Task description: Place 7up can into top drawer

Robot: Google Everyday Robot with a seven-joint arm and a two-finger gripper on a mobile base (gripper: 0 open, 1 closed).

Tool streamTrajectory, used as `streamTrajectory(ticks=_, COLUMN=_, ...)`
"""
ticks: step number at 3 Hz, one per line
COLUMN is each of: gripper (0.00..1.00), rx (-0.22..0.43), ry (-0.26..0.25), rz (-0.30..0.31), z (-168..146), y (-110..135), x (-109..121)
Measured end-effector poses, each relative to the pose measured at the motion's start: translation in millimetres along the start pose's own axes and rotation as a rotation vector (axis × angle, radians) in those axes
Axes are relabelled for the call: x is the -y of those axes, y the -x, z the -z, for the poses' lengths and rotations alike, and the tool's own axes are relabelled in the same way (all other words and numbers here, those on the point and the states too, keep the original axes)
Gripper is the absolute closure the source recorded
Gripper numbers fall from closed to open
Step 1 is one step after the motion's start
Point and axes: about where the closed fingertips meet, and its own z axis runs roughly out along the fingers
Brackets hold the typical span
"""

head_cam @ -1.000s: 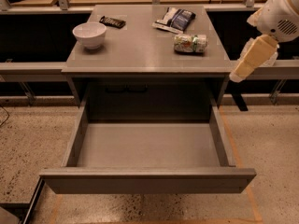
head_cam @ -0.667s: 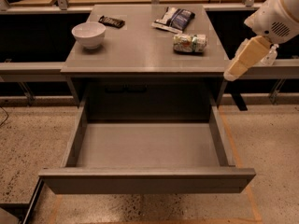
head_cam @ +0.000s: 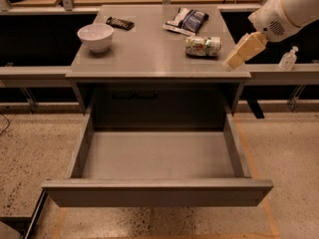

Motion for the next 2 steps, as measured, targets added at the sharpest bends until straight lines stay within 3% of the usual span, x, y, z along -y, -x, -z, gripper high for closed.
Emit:
streamTrajectory(ticks=1, gripper=0.00, rx=0.058, ry=0.024, rz=0.004, z=-38.5, y=5.5, x=36.0)
streamTrajectory(ticks=2, gripper=0.00, rx=0.058, ry=0.025, rz=0.004, z=-39.0, y=5.4, x=35.7)
